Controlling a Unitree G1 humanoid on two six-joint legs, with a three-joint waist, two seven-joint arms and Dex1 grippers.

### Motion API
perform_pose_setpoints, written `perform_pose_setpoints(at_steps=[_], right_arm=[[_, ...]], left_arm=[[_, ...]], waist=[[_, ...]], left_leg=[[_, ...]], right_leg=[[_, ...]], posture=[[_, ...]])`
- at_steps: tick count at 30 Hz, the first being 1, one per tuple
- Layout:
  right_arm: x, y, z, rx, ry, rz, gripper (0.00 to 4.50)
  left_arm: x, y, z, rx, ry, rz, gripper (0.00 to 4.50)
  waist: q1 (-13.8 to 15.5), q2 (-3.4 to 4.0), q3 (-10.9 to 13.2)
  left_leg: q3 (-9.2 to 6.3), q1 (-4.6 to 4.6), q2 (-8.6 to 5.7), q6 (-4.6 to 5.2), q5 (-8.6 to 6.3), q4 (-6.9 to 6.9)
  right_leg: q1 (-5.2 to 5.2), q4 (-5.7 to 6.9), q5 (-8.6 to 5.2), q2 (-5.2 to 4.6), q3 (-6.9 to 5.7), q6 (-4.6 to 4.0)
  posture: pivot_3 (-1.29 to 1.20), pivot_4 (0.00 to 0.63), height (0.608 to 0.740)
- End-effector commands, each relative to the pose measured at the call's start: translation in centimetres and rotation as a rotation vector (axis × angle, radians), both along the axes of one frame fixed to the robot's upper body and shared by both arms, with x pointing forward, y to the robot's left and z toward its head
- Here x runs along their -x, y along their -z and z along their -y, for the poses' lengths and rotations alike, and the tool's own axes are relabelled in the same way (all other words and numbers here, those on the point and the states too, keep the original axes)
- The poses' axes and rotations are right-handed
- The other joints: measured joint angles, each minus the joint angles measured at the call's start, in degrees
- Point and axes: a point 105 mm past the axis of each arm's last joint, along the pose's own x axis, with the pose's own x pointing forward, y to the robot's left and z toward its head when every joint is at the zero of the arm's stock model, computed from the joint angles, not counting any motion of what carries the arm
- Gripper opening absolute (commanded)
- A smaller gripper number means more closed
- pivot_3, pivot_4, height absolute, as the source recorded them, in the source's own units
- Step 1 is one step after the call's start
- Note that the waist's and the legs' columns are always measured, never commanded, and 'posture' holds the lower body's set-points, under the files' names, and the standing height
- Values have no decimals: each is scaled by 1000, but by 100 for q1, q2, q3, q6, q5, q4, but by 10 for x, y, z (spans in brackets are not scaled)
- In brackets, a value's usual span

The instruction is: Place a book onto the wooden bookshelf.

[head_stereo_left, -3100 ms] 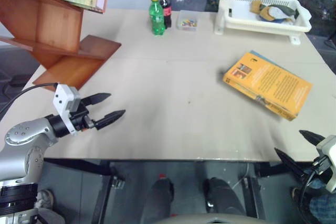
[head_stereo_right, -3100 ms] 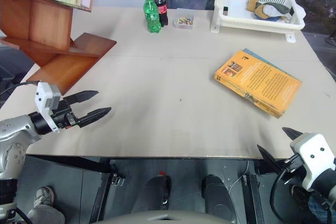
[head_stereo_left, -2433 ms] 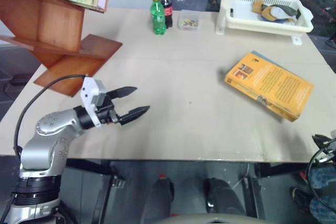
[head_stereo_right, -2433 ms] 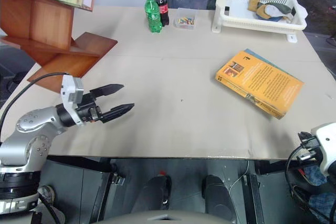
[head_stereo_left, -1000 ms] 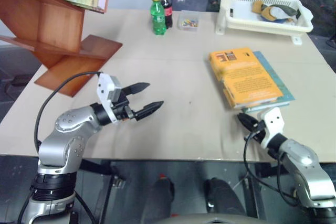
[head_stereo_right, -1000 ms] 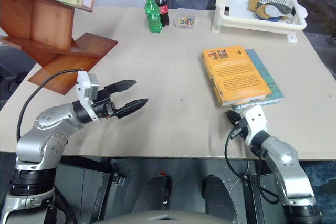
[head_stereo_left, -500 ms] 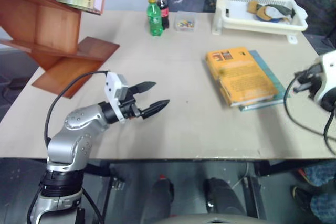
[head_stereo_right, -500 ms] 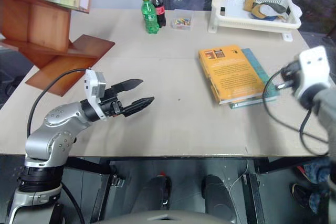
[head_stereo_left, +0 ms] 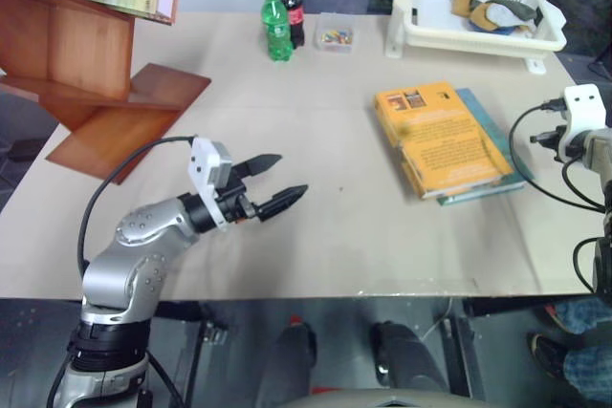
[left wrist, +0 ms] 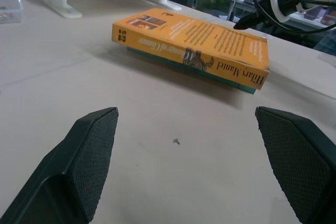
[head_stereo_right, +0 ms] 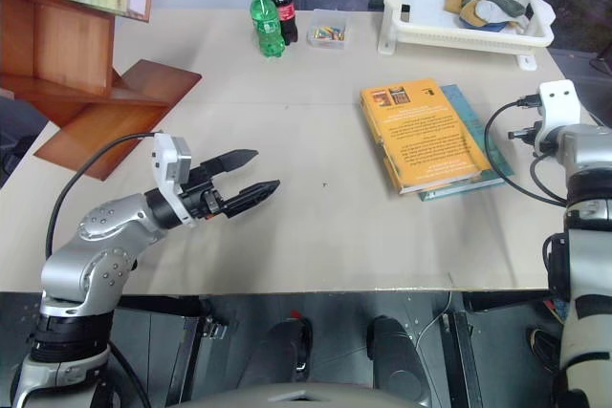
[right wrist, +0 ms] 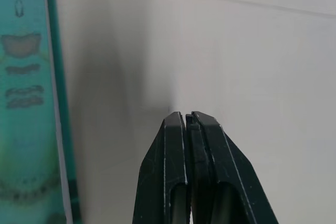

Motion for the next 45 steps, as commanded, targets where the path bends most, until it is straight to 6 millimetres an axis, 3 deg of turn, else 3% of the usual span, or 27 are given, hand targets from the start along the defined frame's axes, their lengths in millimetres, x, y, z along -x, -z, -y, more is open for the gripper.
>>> perform_pose_setpoints(at_steps=[1,8,17,24,27,36,39,45], right_arm=[[-6,-6,-15,-23,-106,23,142],[-5,19,-45,-34,-299,-16,142],[7,28,-77,-82,-511,-11,142],[-9,30,-47,-3,-231,51,142],[-16,29,-49,-42,-169,66,142],[-34,14,-84,-109,-229,132,142],[-39,9,-108,-103,-347,181,142],[-37,8,-130,-112,-483,207,142]], left_arm=[[6,-12,-1,4,-2,52,4500],[7,-13,-2,5,-12,53,4500],[7,-12,-5,-2,-21,49,4500],[7,-11,-3,-1,-14,44,4500],[6,-11,-3,-1,-12,44,4500],[8,-11,-6,-7,-23,46,4500],[10,-11,-8,-6,-38,48,4500],[13,-10,-9,-7,-56,50,4500]], waist=[[-9,0,0],[-20,2,0],[-27,3,-1],[-22,3,-1],[-15,3,-1],[-47,4,0],[-49,5,0],[-29,6,1]], left_leg=[[0,2,0,0,0,0],[1,7,0,0,0,4],[-1,12,2,0,0,5],[0,15,2,0,0,20],[-2,14,1,0,0,32],[-6,16,2,0,0,34],[-7,15,2,0,0,34],[-8,13,2,0,0,33]], right_leg=[[0,1,0,0,0,0],[3,5,1,1,2,1],[6,11,1,2,1,1],[11,20,1,3,1,0],[18,22,3,3,1,2],[22,24,5,7,2,5],[22,24,5,7,1,5],[20,23,5,7,1,5]], posture=[[0,150,740],[0,150,740],[0,150,740],[0,150,740],[0,150,740],[0,150,740],[0,150,740],[0,150,740]])
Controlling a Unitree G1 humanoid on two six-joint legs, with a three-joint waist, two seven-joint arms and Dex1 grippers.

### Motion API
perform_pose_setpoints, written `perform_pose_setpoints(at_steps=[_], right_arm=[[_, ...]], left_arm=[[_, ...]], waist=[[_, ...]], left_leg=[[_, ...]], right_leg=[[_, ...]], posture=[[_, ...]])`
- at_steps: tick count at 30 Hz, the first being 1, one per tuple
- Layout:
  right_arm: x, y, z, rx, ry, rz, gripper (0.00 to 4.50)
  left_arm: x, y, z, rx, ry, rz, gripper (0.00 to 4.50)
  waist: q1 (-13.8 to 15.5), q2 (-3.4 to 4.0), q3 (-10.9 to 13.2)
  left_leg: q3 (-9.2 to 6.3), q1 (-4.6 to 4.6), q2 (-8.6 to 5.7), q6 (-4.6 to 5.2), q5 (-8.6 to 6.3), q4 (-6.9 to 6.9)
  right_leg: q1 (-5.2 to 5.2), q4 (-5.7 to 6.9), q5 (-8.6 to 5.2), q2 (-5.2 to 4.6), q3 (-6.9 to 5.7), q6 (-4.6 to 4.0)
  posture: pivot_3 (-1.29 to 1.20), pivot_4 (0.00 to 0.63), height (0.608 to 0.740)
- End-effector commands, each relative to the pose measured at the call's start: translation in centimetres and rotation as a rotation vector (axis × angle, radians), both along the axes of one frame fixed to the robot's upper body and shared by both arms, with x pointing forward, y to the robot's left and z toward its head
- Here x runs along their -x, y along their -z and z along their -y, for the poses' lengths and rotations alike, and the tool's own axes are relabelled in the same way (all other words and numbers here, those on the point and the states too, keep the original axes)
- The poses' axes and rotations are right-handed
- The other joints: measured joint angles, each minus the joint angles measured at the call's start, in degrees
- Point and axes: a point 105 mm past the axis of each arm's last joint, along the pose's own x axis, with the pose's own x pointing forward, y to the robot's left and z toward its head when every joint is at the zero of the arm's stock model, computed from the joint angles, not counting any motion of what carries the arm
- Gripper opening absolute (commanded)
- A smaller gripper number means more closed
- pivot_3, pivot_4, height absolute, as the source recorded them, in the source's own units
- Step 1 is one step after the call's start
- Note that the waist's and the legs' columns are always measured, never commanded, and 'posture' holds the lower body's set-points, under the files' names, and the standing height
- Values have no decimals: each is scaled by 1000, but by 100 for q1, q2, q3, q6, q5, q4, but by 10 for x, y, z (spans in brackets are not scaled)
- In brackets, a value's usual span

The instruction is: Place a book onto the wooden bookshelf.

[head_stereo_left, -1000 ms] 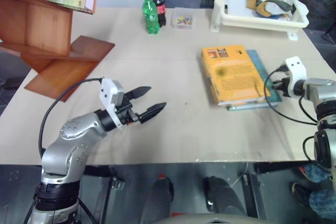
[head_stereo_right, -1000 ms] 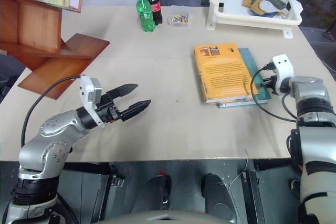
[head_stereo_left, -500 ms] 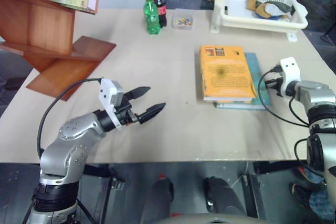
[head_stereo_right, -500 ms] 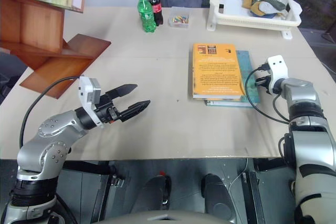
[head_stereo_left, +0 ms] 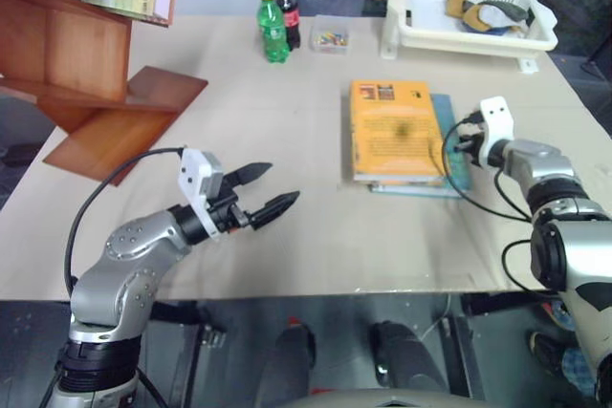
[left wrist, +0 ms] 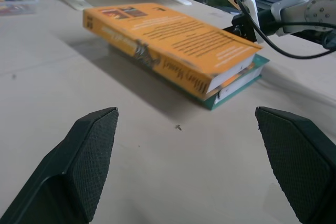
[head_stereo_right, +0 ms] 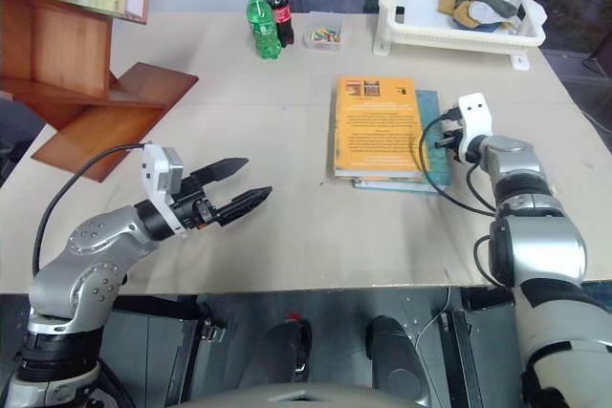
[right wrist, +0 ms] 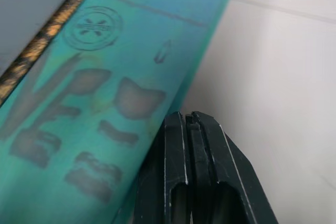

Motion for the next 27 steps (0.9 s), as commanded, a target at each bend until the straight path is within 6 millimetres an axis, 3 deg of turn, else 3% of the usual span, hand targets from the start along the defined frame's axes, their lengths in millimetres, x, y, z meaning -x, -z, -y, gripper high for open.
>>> perform_pose_setpoints(at_steps=[1,13,16,18,21,23,25,27], right_arm=[[-4,-24,-13,-11,-97,76,142],[11,-17,-58,-105,-361,98,142],[12,-19,-53,-95,-341,134,142],[20,-21,-37,-90,-320,165,142],[44,-30,-21,-102,-300,226,977],[72,-38,-14,-83,-286,263,1836],[102,-47,-15,-49,-300,297,2835],[139,-70,-30,-78,-352,363,3813]], left_arm=[[6,-13,-1,1,1,56,4500],[3,-7,-11,25,-39,5,4500],[-3,-10,-15,104,-64,-50,4500],[-14,-15,-20,190,-93,-122,4500],[-30,-14,-29,223,-129,-283,4500],[-40,-13,-33,258,-108,-431,4500],[-47,-16,-32,317,-60,-539,4500],[-58,-14,-27,359,-13,-657,4500]], waist=[[3,0,0],[-4,1,1],[4,1,1],[54,1,1],[165,1,1],[203,4,2],[180,10,6],[147,13,8]], left_leg=[[0,0,0,0,0,0],[-2,0,0,0,0,-1],[-3,0,1,0,0,-1],[-9,-2,1,0,0,1],[-30,-9,-1,0,0,9],[-33,-11,-4,0,0,8],[-39,-14,-8,0,0,8],[-38,-10,-11,0,0,8]], right_leg=[[0,0,0,0,0,0],[0,0,0,0,-2,0],[0,1,0,-1,-2,0],[0,2,0,-1,-9,0],[4,5,0,-3,-32,1],[3,9,-1,-6,-34,1],[2,14,-2,-7,-39,2],[1,21,-3,-8,-38,3]], posture=[[0,150,740],[0,150,740],[0,150,740],[0,150,740],[0,150,740],[0,150,740],[0,150,740],[0,150,740]])
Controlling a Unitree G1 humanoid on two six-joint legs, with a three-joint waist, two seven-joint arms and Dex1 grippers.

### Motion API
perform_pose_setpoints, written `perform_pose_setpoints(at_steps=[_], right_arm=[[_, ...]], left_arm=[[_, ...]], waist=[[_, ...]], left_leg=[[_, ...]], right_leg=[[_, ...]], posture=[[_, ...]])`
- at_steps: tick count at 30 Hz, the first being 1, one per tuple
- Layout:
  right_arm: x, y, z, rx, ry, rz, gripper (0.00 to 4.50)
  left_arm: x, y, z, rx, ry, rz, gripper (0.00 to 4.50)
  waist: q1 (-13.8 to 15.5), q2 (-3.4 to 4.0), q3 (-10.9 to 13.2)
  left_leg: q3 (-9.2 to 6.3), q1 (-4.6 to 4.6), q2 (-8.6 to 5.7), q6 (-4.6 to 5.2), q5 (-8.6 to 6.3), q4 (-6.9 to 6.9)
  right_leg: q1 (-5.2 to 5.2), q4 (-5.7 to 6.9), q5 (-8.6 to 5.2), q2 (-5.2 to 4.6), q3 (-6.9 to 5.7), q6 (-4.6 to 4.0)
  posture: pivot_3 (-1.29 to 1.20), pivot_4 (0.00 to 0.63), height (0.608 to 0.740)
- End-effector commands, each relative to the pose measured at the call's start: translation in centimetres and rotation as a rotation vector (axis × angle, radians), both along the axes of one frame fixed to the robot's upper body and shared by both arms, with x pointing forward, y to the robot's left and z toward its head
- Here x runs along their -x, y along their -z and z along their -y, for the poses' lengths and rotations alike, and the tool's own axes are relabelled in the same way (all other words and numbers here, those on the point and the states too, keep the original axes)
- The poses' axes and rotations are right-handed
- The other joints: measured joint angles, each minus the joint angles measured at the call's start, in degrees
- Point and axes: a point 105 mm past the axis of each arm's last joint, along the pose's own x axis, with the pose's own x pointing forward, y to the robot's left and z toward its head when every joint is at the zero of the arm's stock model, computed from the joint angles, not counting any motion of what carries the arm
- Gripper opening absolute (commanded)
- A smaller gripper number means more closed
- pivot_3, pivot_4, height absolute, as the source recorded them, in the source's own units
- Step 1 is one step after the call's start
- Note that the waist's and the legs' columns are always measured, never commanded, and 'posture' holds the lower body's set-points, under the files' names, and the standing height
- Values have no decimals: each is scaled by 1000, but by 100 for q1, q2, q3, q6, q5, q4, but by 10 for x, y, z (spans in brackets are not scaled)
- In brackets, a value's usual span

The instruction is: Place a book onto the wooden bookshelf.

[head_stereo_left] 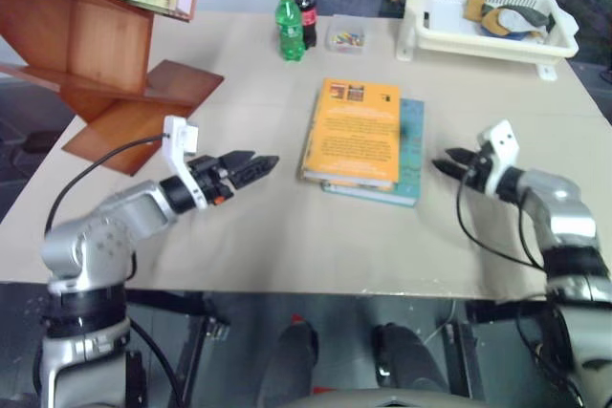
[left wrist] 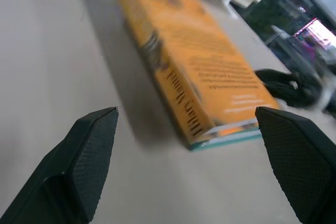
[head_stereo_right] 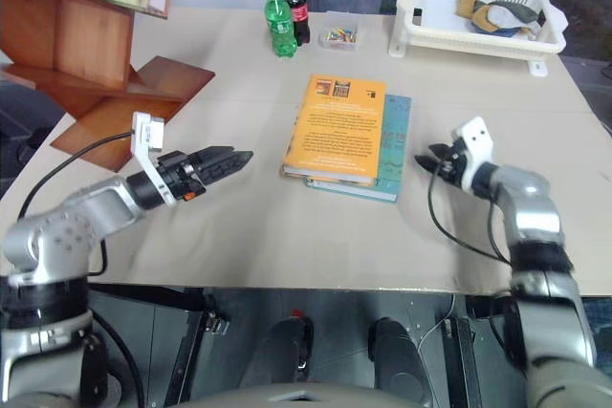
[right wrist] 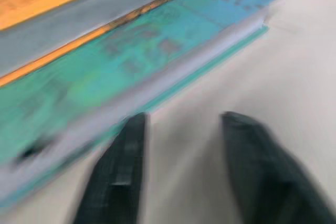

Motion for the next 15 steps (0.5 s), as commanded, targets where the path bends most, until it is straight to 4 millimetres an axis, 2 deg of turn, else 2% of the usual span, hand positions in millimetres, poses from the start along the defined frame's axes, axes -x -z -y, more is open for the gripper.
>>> perform_pose_setpoints(at_steps=[1,4,7,11,15], right_arm=[[52,-68,-32,-47,-114,204,4206],[93,-86,-61,-55,-202,256,4206],[118,-88,-82,-37,-255,251,4206],[131,-91,-94,-29,-226,272,4366],[132,-90,-94,-20,-165,283,4366]], left_arm=[[-11,0,9,114,94,-167,4500],[-33,4,23,180,124,-242,4500],[-54,7,35,231,119,-291,4500],[-74,13,48,226,95,-324,4500],[-82,15,56,206,88,-326,4500]], waist=[[-33,4,3],[-116,2,2],[-139,-11,-3],[-142,-17,-1],[-114,-20,0]], left_leg=[[2,4,0,0,0,0],[0,14,1,0,0,3],[-4,17,4,-1,1,12],[4,14,4,-1,2,22],[3,-1,3,-1,2,22]], right_leg=[[-1,5,0,1,2,0],[-1,25,-12,5,3,16],[0,32,-15,11,1,20],[-1,36,-15,11,8,20],[-13,34,-7,10,7,5]], posture=[[0,150,740],[0,150,740],[0,150,740],[0,150,740],[0,150,740]])
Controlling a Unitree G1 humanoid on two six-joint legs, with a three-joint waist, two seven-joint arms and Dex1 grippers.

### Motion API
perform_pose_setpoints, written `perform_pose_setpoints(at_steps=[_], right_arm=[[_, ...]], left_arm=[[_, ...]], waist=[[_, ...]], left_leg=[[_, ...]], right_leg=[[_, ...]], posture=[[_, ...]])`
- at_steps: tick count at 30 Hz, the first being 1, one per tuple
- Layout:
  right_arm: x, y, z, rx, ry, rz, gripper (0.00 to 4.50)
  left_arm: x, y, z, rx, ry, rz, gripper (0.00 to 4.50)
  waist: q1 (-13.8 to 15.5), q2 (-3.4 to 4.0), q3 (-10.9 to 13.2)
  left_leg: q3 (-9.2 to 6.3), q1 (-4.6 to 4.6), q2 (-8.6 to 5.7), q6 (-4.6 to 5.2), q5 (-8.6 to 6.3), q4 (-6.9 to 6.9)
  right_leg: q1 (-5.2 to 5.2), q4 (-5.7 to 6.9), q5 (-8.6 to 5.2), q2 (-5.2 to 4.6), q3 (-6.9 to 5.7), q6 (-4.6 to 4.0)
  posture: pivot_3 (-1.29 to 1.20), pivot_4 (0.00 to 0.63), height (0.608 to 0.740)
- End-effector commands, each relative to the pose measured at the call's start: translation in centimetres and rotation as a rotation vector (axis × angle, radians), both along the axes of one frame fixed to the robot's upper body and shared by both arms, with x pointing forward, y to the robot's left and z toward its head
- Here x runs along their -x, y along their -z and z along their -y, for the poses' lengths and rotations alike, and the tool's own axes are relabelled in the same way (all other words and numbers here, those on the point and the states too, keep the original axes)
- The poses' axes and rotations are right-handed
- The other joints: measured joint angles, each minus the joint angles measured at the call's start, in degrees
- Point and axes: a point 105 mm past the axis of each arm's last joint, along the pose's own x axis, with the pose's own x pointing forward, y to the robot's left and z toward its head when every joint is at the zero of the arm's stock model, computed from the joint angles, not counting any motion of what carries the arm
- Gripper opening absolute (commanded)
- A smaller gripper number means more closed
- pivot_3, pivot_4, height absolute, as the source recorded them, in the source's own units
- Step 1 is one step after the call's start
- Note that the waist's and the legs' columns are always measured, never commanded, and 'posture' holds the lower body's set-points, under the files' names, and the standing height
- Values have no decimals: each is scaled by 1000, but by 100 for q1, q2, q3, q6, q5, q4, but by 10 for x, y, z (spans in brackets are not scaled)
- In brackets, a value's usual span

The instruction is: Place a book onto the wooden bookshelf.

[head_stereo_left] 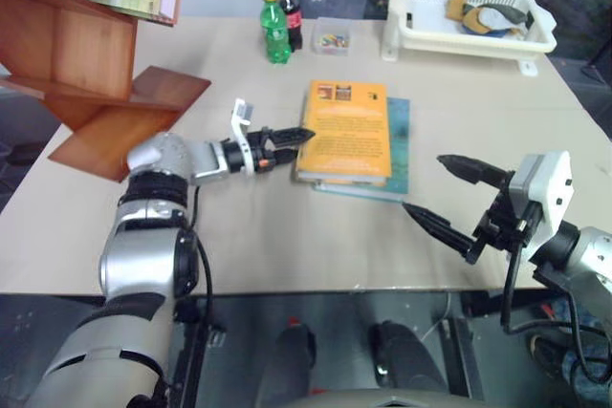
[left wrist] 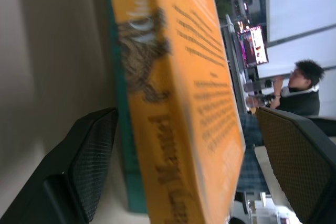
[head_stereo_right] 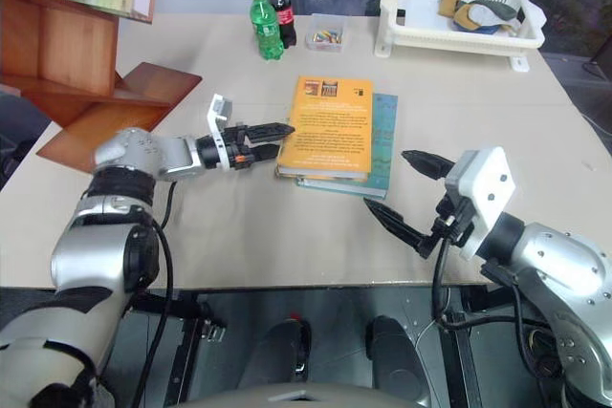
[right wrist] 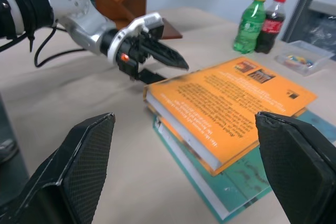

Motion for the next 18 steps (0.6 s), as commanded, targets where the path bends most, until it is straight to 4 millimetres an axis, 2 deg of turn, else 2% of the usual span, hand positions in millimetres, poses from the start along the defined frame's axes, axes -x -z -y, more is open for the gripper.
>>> perform_pose_setpoints(at_steps=[1,6,9,13,18], right_arm=[[4,-4,2,15,54,47,4366],[5,-1,8,11,110,42,4366],[6,1,10,8,126,39,4500],[7,3,10,16,135,34,4500],[6,3,8,25,133,38,4500]], left_arm=[[-7,-9,6,-11,7,44,4500],[-7,-7,17,-4,38,38,4500],[-5,-7,17,12,46,25,3803],[-3,-7,12,26,44,1,2052],[3,-7,1,61,29,-60,2052]], waist=[[14,-2,1],[37,-6,3],[33,-8,4],[29,-8,3],[8,-9,4]], left_leg=[[0,-3,0,0,0,-1],[4,-8,-3,1,-1,-7],[3,-8,-3,1,-1,-8],[3,-5,-2,1,-1,-7],[3,-4,-2,1,-1,-6]], right_leg=[[-1,-3,4,0,0,-6],[0,-18,3,-5,1,-5],[0,-17,3,-5,0,-4],[0,-15,-2,-4,0,4],[0,-11,-3,-4,1,6]], posture=[[0,150,740],[0,150,740],[0,150,740],[0,150,740],[0,150,740]])
